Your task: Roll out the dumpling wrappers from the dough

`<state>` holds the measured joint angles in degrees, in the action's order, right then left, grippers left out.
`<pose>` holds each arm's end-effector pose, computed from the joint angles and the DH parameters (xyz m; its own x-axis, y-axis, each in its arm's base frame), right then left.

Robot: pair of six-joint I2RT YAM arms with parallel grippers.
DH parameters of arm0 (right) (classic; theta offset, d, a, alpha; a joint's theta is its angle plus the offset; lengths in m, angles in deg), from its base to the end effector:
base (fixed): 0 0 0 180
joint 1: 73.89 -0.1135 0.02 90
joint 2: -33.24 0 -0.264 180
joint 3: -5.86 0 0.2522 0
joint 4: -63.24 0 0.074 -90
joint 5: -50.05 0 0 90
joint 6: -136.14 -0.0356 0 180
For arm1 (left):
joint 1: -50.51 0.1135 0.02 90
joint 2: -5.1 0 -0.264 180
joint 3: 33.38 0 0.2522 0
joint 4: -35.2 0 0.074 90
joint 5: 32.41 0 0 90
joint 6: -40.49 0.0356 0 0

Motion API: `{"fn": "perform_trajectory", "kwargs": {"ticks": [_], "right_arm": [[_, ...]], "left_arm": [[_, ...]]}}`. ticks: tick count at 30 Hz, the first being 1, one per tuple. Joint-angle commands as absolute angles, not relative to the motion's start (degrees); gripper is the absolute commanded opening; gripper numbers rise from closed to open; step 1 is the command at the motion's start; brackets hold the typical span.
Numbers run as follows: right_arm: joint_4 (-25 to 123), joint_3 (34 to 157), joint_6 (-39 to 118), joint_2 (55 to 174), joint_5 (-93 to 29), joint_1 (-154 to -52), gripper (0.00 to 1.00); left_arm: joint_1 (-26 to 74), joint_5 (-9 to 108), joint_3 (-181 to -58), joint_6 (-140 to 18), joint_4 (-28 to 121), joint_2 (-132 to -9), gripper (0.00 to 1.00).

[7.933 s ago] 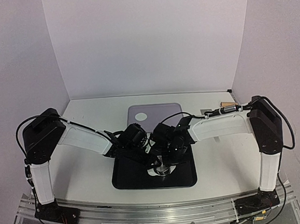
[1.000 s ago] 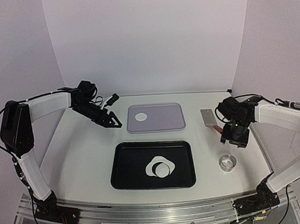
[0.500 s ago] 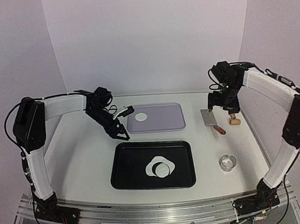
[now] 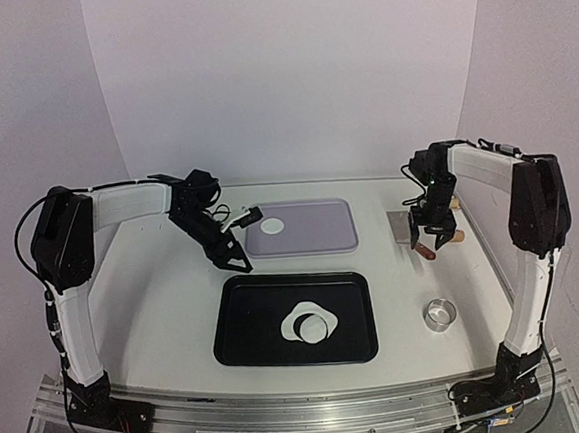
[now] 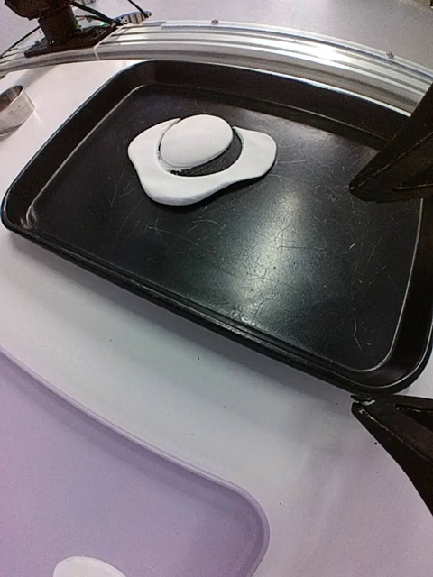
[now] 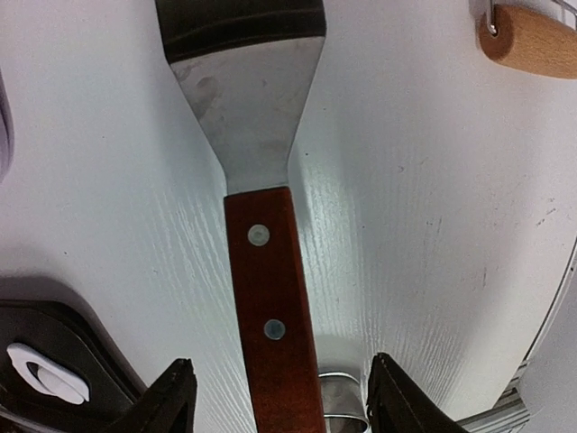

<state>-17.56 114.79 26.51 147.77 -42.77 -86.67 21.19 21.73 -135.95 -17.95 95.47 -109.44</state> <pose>0.3783 0.0840 0.2197 -0.9899 0.1195 -0.0756 0.1217 0.9922 -0.0252 0.3453 -0.2178 0.2034 -0.4183 0.7214 -0.5519 0.9055 0.2835 -0.3157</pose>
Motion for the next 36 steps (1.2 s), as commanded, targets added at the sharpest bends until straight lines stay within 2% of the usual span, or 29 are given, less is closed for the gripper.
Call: {"fn": "perform_trajectory", "kwargs": {"ticks": [1, 4, 9, 17, 26, 32, 36], "right_arm": [[-17.2, 114.5, 29.8, 150.6, -38.8, -86.7, 0.59], [-17.2, 115.4, 30.1, 152.2, -38.8, -86.6, 0.57], [-17.1, 115.0, 30.1, 152.4, -39.9, -86.3, 0.45], [-17.6, 114.3, 31.5, 150.4, -42.2, -86.4, 0.00], [-20.4, 115.5, 39.9, 135.9, -53.3, -88.4, 0.00], [-20.7, 113.2, 53.2, 126.3, -65.3, -100.4, 0.00], [-21.7, 112.2, 54.4, 122.1, -67.0, -104.1, 0.00]], "left_arm": [[21.0, 20.8, -137.8, -17.5, 95.2, -108.9, 0.72], [21.0, 20.9, -138.3, -17.6, 95.6, -108.9, 0.72], [21.0, 20.8, -139.0, -17.8, 95.9, -108.7, 0.72], [19.3, 25.3, -138.5, -15.9, 94.5, -109.6, 0.72], [16.7, 31.5, -140.6, -4.1, 92.2, -116.2, 0.73], [15.3, 32.5, -141.7, -3.2, 90.4, -120.0, 0.70], [15.3, 33.0, -143.2, -3.1, 90.1, -121.7, 0.65]]}}
